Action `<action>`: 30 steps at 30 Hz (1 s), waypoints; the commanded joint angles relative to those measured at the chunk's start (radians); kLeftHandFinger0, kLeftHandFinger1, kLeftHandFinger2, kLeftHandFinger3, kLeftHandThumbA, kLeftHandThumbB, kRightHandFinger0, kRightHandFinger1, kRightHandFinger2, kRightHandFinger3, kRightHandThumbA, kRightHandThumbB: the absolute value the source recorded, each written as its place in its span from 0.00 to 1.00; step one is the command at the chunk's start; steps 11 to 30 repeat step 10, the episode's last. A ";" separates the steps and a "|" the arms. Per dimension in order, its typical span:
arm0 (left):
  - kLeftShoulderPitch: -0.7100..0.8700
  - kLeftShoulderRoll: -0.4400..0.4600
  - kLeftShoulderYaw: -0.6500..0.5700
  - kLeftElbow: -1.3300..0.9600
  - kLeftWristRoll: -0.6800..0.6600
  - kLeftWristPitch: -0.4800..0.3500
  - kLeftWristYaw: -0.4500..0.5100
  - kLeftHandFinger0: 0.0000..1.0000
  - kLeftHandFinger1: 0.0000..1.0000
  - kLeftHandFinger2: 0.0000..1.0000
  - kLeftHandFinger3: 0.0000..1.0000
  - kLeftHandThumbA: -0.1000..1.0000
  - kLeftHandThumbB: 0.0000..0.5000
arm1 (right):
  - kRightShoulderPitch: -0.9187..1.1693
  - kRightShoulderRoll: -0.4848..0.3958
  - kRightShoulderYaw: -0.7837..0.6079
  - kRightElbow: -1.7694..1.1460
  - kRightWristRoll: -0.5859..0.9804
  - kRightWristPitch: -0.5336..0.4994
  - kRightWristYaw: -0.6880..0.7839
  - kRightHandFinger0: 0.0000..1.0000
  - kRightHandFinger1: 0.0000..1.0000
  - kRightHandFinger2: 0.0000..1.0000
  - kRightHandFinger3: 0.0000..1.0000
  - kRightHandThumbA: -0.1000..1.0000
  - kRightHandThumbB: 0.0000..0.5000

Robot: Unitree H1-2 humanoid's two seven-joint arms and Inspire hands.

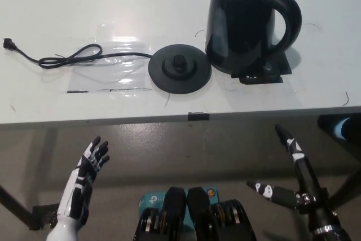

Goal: Use the right hand to grab the handle of the kettle from the base and place it on the right side

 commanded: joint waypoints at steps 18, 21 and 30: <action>0.052 0.009 0.013 -0.008 -0.007 -0.037 -0.040 1.00 1.00 1.00 1.00 1.00 1.00 | 0.017 0.004 0.017 0.011 0.090 -0.053 0.071 1.00 1.00 1.00 1.00 1.00 0.74; 0.052 0.009 0.013 -0.008 -0.007 -0.037 -0.040 1.00 1.00 1.00 1.00 1.00 1.00 | 0.017 0.004 0.017 0.011 0.090 -0.053 0.071 1.00 1.00 1.00 1.00 1.00 0.74; 0.052 0.009 0.013 -0.008 -0.007 -0.037 -0.040 1.00 1.00 1.00 1.00 1.00 1.00 | 0.017 0.004 0.017 0.011 0.090 -0.053 0.071 1.00 1.00 1.00 1.00 1.00 0.74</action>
